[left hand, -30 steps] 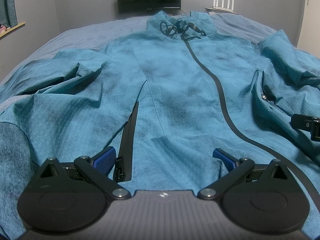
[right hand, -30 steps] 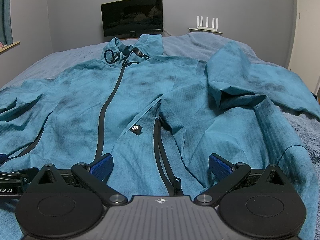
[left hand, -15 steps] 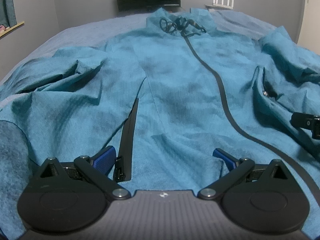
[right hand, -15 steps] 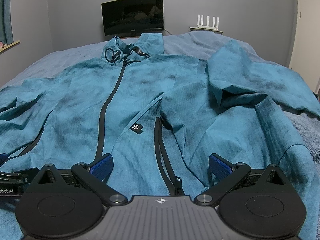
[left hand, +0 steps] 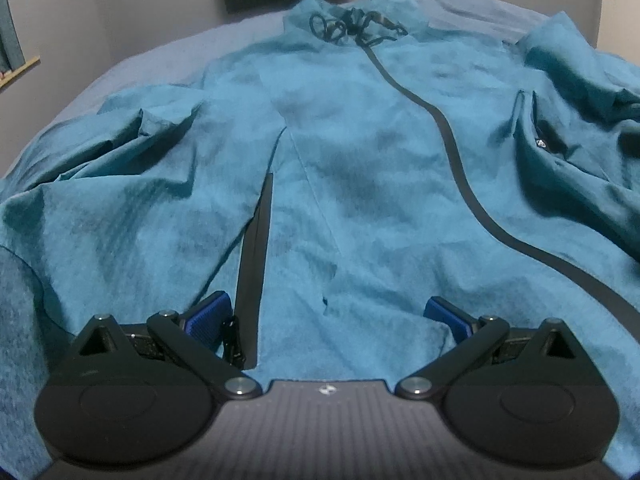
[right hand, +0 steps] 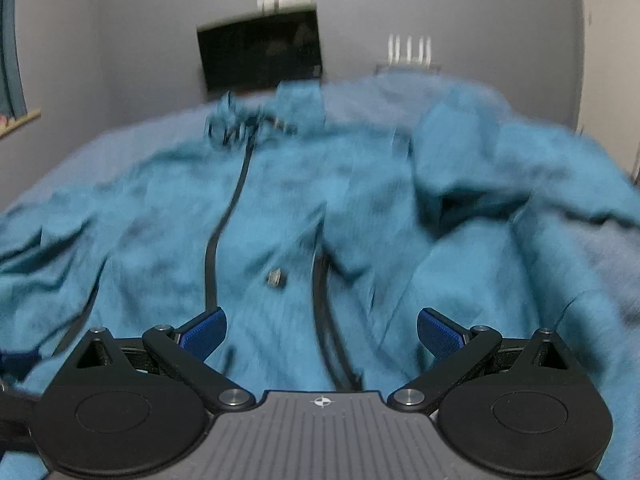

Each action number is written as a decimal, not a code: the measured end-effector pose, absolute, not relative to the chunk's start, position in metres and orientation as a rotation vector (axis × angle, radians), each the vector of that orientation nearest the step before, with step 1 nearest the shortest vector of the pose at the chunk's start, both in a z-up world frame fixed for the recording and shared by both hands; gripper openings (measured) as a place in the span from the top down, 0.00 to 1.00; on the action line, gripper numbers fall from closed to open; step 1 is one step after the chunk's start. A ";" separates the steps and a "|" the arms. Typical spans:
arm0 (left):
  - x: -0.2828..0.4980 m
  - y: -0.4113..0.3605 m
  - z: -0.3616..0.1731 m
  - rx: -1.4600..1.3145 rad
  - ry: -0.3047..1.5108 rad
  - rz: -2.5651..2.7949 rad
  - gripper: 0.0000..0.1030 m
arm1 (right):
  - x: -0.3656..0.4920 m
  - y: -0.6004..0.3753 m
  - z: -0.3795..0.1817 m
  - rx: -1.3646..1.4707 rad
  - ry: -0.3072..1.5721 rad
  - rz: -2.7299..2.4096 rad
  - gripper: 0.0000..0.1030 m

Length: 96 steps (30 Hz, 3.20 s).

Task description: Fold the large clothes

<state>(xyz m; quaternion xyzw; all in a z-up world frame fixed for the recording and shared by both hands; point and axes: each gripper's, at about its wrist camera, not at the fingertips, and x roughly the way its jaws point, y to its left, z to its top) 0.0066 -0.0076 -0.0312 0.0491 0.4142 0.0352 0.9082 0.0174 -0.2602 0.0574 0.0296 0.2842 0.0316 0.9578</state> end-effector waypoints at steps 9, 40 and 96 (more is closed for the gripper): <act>0.026 0.024 0.039 -0.101 0.673 -0.025 0.00 | 0.007 -0.303 0.118 0.057 0.350 0.091 0.00; 0.096 0.049 -0.020 -0.072 0.808 0.002 0.00 | 0.122 -0.644 -0.014 1.199 0.161 -0.456 0.96; 0.230 -0.032 0.018 0.288 0.612 0.128 0.02 | 0.140 -0.318 -0.013 0.381 0.580 0.131 0.39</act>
